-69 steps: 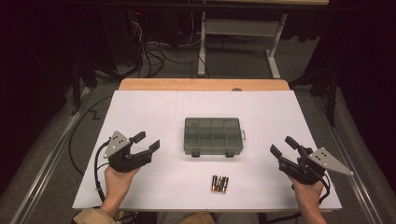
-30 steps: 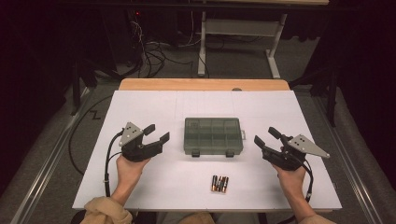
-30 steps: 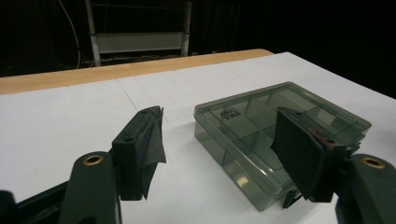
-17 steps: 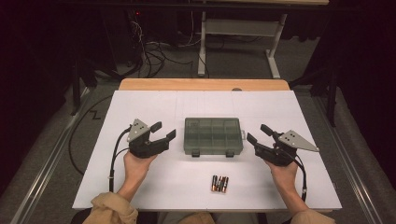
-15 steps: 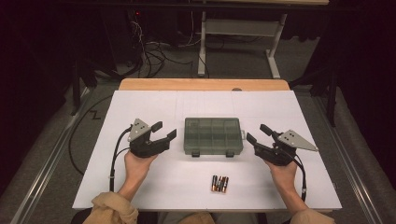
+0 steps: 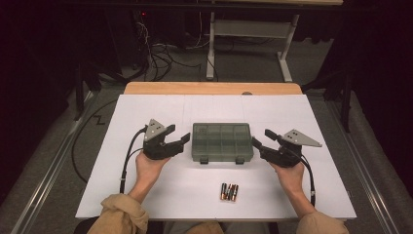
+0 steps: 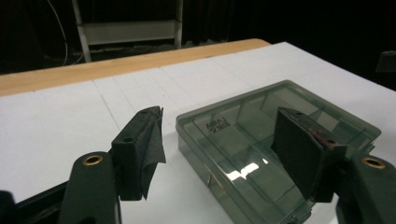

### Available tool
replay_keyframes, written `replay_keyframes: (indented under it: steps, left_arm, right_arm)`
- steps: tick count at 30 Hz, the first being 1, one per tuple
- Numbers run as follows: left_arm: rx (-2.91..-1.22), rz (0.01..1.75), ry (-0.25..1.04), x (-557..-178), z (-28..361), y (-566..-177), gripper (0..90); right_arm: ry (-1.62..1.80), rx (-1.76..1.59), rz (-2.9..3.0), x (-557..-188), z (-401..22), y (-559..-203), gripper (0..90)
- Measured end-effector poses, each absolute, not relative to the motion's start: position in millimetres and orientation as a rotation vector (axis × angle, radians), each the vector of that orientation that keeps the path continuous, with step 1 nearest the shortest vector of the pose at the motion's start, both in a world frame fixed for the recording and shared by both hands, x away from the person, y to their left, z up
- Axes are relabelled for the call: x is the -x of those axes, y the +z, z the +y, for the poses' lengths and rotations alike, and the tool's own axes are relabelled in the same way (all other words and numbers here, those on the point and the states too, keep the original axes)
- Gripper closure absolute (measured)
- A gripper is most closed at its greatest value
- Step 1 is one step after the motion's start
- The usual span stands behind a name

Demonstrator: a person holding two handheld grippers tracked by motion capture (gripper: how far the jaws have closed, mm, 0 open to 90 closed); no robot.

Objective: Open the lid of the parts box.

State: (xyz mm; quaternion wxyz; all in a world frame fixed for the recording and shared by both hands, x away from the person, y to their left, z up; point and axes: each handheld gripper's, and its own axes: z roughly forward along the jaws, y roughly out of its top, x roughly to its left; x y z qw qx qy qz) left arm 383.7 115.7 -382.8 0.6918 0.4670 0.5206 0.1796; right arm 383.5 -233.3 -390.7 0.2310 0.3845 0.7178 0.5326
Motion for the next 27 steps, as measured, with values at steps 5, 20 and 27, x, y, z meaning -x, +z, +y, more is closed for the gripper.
replay_keyframes:
  steps: [5, 20, 27]
  left_arm:
    - [-1.097, 1.235, 0.364, -386, 117, -381, 35.2]
    - [-1.328, 1.267, 0.319, -389, 113, -385, 40.9]
    - [-1.42, 1.266, 0.289, -388, 110, -386, 43.7]
  right_arm:
    - [1.421, -1.072, 2.046, -386, -232, -387, 41.1]
    - [1.223, -1.08, 2.307, -392, -228, -381, 53.3]
    - [1.164, -1.075, 2.369, -394, -228, -380, 59.0]
